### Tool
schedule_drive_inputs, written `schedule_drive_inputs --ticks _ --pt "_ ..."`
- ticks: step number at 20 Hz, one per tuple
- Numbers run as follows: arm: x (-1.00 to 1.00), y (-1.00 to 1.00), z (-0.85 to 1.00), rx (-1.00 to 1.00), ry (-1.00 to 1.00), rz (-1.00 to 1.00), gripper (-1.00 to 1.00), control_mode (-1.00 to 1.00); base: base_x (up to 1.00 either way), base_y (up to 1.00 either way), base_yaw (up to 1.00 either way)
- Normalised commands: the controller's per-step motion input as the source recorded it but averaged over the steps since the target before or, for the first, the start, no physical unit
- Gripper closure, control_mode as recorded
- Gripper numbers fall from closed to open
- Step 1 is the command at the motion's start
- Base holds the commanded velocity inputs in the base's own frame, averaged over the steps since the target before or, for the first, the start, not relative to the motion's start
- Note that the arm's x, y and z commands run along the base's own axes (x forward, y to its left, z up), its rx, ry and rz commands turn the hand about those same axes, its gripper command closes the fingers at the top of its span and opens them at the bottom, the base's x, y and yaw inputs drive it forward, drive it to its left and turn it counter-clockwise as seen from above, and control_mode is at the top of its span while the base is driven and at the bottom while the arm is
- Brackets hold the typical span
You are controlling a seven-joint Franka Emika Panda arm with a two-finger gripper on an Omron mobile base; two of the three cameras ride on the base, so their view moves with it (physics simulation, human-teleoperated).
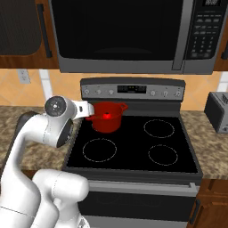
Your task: Put the tomato and eggplant in the pot. Retrieve the spatula and lightly stir the vegetables in the pot.
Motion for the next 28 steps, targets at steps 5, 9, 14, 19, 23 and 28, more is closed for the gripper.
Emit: schedule_drive_inputs --ticks 5,9,14,19,23,28 --pt "0.00 0.14 0.00 -0.06 0.06 0.00 -1.00 -1.00 0.00 0.00 0.00" --pt "0.00 0.00 0.00 0.00 0.00 0.00 -1.00 -1.00 0.00 0.00 0.00" --pt "-0.02 -0.12 -0.01 0.00 0.00 -0.03 -1.00 1.00 0.09 -0.40 -0.04" --pt "0.00 0.00 0.00 0.00 0.00 0.00 -1.00 1.00 0.19 -1.00 -0.07" --pt "0.00 0.00 0.00 0.00 0.00 0.00 -1.00 1.00 0.00 -1.00 -0.16" --pt "0.00 0.00 0.00 0.00 0.00 0.00 -1.00 1.00 0.00 -1.00 -0.21"
